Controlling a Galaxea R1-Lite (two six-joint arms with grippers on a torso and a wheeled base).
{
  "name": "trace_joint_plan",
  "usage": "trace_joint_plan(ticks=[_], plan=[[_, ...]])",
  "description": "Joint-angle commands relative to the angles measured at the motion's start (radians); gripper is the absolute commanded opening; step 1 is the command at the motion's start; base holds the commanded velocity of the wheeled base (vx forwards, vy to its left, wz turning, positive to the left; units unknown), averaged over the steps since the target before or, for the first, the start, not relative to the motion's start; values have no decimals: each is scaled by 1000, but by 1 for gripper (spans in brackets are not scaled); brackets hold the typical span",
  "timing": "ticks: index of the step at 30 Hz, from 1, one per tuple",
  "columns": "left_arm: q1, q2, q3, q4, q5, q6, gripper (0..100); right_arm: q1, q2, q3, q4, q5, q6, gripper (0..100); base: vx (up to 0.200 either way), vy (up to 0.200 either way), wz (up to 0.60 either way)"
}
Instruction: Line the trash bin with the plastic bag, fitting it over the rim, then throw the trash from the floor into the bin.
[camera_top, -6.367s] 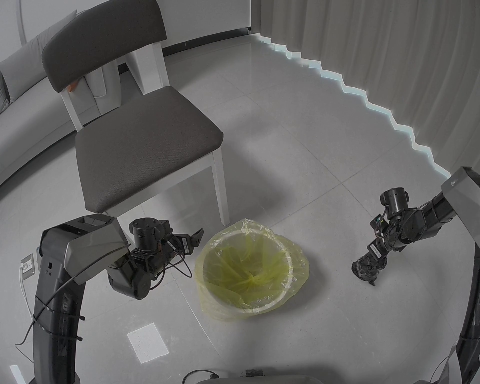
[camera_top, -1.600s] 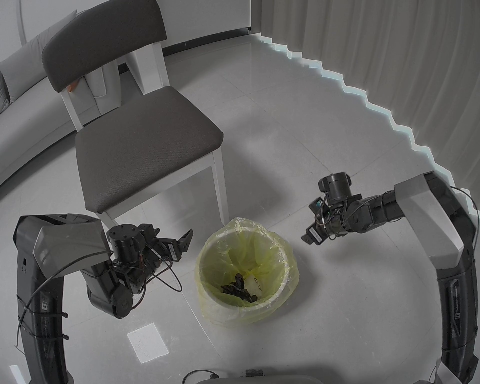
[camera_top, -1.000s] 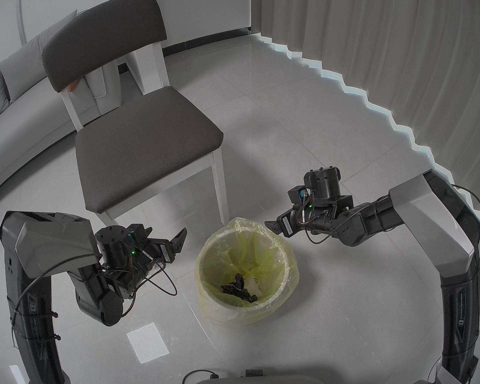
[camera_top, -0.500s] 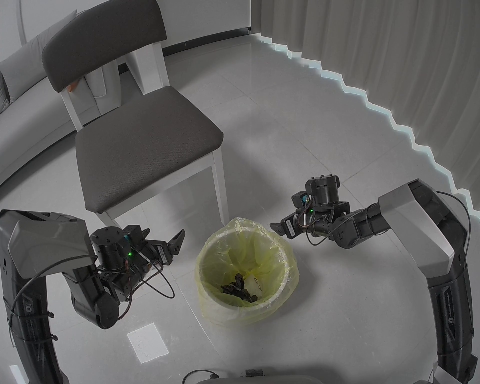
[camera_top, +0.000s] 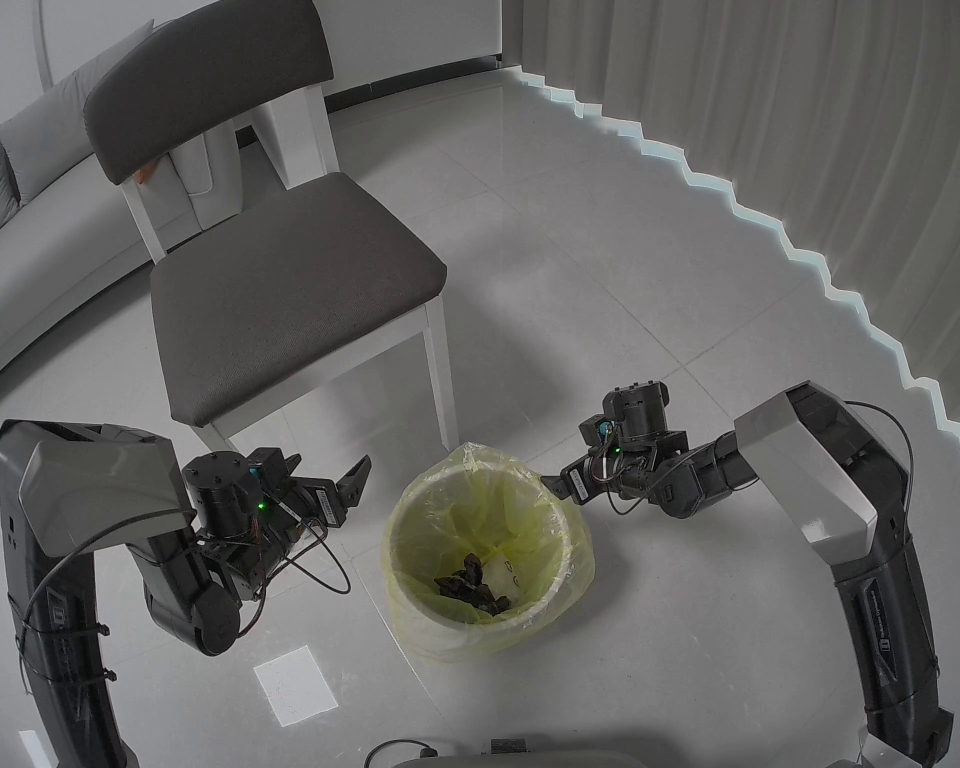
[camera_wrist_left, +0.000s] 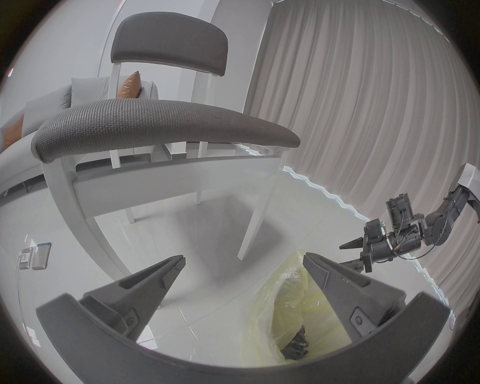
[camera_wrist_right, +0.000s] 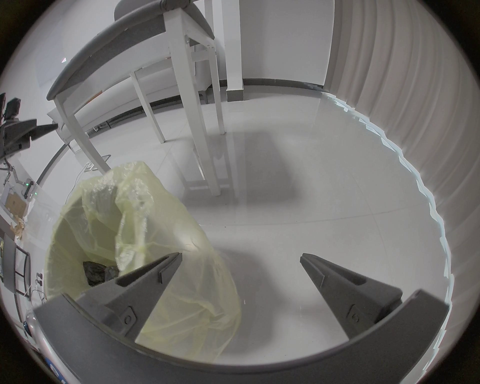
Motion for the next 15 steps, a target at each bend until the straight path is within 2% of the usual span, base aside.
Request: trace_joint_plan(ticks=[1, 8, 11, 15], plan=[[-2, 6, -12, -18, -1, 0, 100, -1, 42, -23, 1, 1, 0, 100, 0, 0, 0], [-14, 44, -64, 3, -3, 1, 100, -3, 87, -52, 1, 1, -8, 100, 0, 0, 0], [-19, 78, -132, 58, -11, 1, 100, -26, 82, -46, 3, -1, -25, 100, 0, 0, 0], [-28, 138, -274, 174, -32, 3, 100, -73, -42, 65, 1, -2, -57, 100, 0, 0, 0]])
